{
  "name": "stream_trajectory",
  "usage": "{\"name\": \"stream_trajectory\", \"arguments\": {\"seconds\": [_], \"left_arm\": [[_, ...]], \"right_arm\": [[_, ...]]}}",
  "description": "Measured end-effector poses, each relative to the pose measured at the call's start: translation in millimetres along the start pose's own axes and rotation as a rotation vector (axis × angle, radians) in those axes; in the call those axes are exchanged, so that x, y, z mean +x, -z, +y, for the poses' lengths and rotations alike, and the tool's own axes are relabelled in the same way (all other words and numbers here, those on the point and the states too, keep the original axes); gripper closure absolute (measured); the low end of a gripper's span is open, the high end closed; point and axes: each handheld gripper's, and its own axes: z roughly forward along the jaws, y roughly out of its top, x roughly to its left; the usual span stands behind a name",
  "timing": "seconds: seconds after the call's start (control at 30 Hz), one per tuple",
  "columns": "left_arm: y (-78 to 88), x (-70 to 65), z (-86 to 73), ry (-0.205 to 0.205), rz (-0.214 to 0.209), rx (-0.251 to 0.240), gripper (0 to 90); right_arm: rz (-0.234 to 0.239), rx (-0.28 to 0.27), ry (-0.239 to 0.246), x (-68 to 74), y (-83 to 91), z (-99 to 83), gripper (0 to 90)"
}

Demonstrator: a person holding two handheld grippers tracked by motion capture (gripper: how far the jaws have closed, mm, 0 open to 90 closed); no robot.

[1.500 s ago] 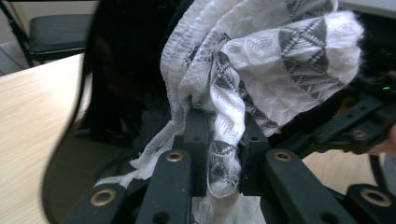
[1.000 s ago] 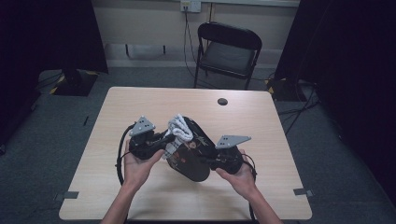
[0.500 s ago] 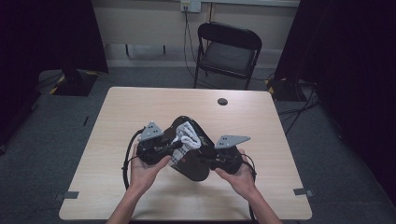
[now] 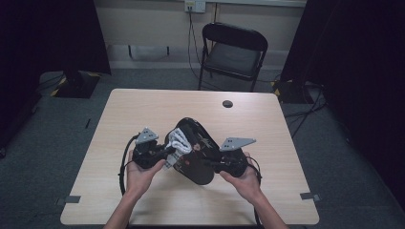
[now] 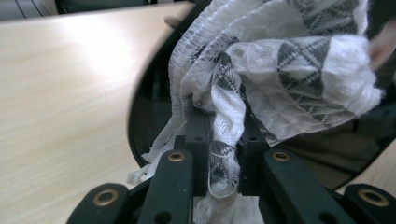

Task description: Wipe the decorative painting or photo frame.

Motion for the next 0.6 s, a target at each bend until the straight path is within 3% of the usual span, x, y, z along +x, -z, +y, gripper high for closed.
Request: {"name": "stream_trajectory", "arguments": {"seconds": [0.17,0.37,0.5,0.6], "left_arm": [[-7.9,-5.2,-3.9,-0.016,-0.021,0.035,78.8],[-20.0,-8.4,-14.9,-0.047,-0.031,0.115,78.6],[-22.7,-1.5,-19.4,-0.052,-0.023,0.15,78.5],[-21.5,8.5,-17.5,-0.045,-0.009,0.148,78.5]], "right_arm": [[-0.002,0.004,-0.003,-0.9,0.1,-0.4,79.1],[-0.01,0.005,-0.008,-2.0,0.9,-1.3,79.0],[-0.011,0.007,-0.01,-2.0,1.1,-1.2,79.0],[-0.012,0.009,-0.01,-2.3,1.3,-1.1,78.9]]}}
